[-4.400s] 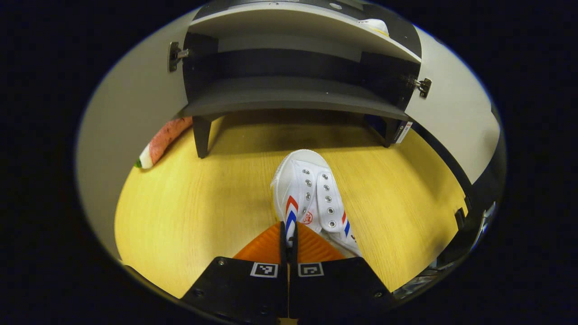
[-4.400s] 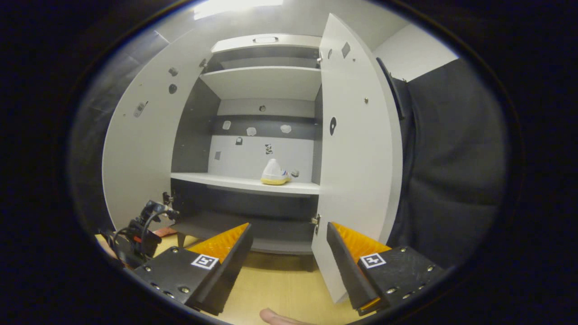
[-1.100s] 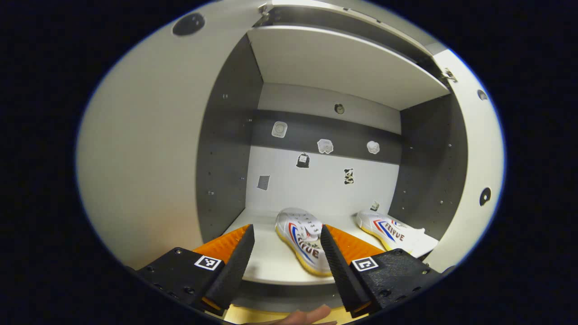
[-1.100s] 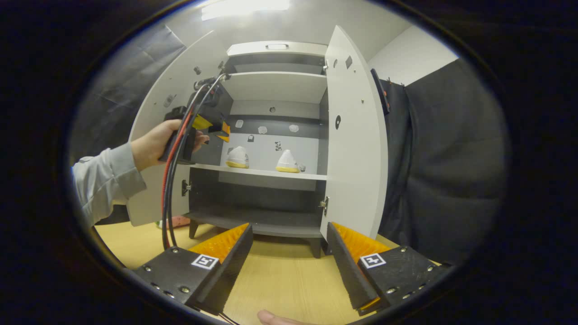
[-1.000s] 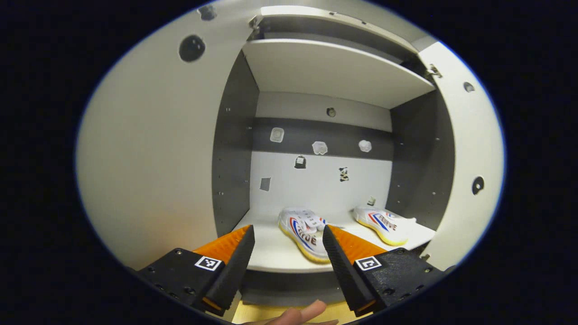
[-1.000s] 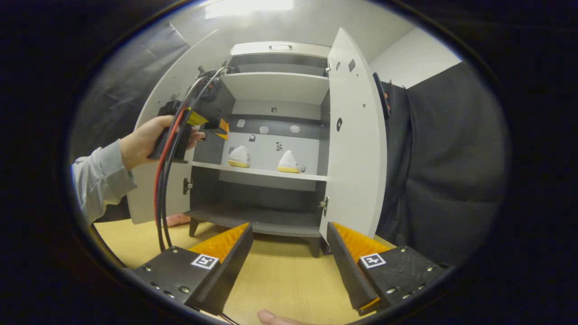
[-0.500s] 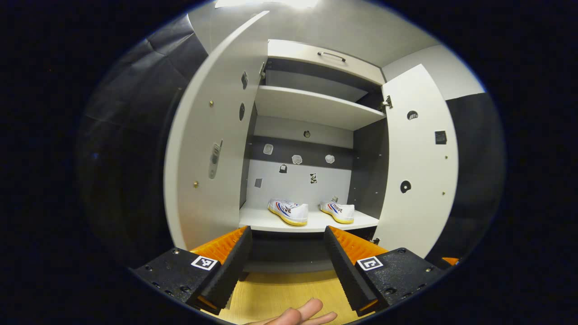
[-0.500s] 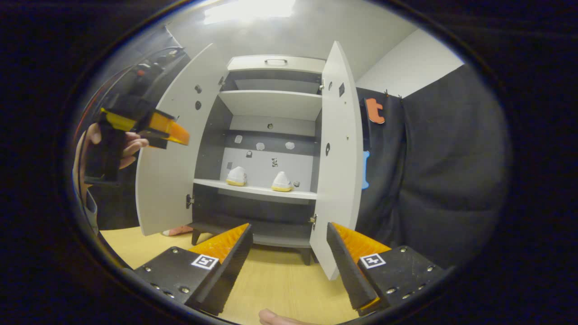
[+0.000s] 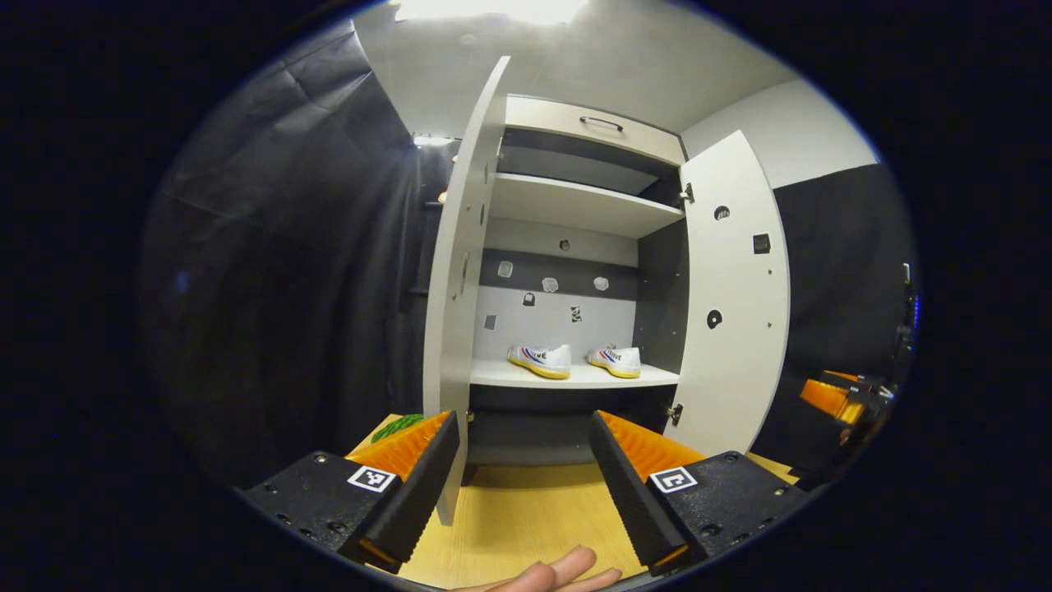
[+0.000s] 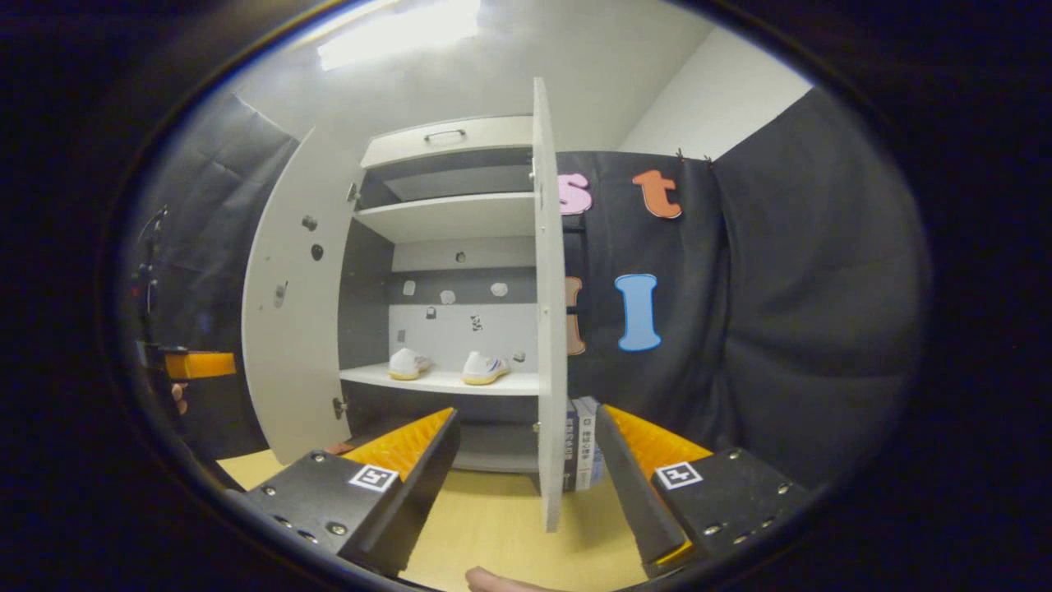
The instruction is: Grab one shoe with the right hand and put it into the shoe cabinet, grab the other shoe with the left hand and put it into the shoe cabinet; then close the right door with the right hand and the left door with the left hand.
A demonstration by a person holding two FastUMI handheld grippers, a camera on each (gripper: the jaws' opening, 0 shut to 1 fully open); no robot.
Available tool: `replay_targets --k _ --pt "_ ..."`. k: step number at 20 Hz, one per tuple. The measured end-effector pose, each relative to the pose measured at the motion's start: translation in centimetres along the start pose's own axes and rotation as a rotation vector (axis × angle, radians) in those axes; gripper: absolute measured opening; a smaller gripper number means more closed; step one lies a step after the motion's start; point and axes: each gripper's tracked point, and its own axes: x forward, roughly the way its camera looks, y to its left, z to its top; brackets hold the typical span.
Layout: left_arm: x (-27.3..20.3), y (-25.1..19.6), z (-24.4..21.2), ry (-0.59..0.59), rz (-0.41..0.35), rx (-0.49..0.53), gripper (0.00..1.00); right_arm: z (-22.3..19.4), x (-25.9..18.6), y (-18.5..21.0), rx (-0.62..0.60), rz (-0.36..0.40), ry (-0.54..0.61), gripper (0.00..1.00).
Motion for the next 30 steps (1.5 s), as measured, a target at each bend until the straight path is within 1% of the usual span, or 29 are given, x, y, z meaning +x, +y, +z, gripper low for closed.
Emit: replay_targets --k 1,2,3,4,5,6,8,9,10,11,12,13,14,17,19,22,23,24,25,26,29,30 --pt "-0.4 0.3 0.0 -0.007 -0.001 0.009 0.93 0.8 0.4 -1.6 -0.016 -0.012 0.000 0.98" --pt "-0.5 0.8 0.5 -0.018 0.008 0.018 0.94 1.4 0.9 -3.0 -0.028 -0.019 0.007 0.98" --pt "-0.7 1.3 0.9 -0.021 0.021 0.034 0.93 1.9 1.2 -4.3 -0.037 -0.011 0.017 0.98" --pt "-1.1 1.8 1.3 -0.030 0.036 0.049 0.96 2.3 1.7 -5.4 -0.052 0.007 0.028 0.98" --pt "-1.4 2.0 1.9 -0.045 0.050 0.062 0.96 3.0 2.2 -6.7 -0.074 0.013 0.029 0.98" --pt "-1.7 1.9 2.2 -0.059 0.046 0.074 0.96 3.6 2.7 -8.6 -0.105 0.011 0.023 0.98" --pt "-2.1 0.8 2.4 -0.073 0.013 0.073 0.96 4.5 4.0 -12.0 -0.156 -0.023 0.013 0.98" --pt "-2.2 0.3 2.4 -0.075 -0.005 0.077 0.96 4.6 4.8 -13.3 -0.161 -0.039 0.024 0.98" --pt "-2.2 0.1 2.6 -0.077 -0.012 0.086 0.93 4.5 5.7 -14.5 -0.165 -0.059 0.039 0.98" --pt "-2.2 0.4 2.6 -0.076 -0.003 0.088 0.96 4.7 6.5 -15.6 -0.160 -0.081 0.053 0.98" --pt "-2.2 0.6 2.6 -0.070 0.005 0.085 0.93 4.8 7.3 -16.5 -0.159 -0.101 0.062 0.98" --pt "-2.3 0.5 2.5 -0.064 0.008 0.083 0.93 5.3 8.2 -16.8 -0.160 -0.105 0.061 0.98" --pt "-2.2 0.4 2.6 -0.065 0.008 0.079 0.96 5.7 9.2 -16.9 -0.162 -0.107 0.057 0.98" --pt "-2.0 0.8 2.0 -0.047 0.011 0.076 0.96 6.4 12.0 -16.4 -0.159 -0.096 0.075 0.98" --pt "-2.0 1.8 1.7 -0.040 0.030 0.078 0.96 6.9 13.6 -15.8 -0.157 -0.098 0.082 0.98" --pt "-2.0 3.3 1.5 -0.032 0.056 0.067 0.96 7.4 15.1 -13.1 -0.124 -0.052 0.072 0.98" --pt "-2.1 3.9 1.3 -0.028 0.064 0.066 0.93 7.5 15.4 -12.2 -0.115 -0.034 0.073 0.98" --pt "-2.2 4.4 1.3 -0.026 0.071 0.067 0.93 7.5 15.5 -11.3 -0.118 -0.017 0.072 0.98" --pt "-2.4 5.0 1.2 -0.027 0.079 0.071 0.96 7.7 15.6 -10.1 -0.118 0.013 0.067 0.98" --pt "-2.7 5.6 1.2 -0.025 0.088 0.076 0.96 7.3 16.1 -9.1 -0.137 0.020 0.078 0.97" --pt "-3.8 7.2 1.2 -0.030 0.117 0.086 0.96 7.9 15.4 -8.8 -0.199 -0.012 0.057 0.88" --pt "-4.0 7.6 1.1 -0.025 0.123 0.085 0.96 7.8 15.2 -8.3 -0.204 -0.011 0.063 0.89"
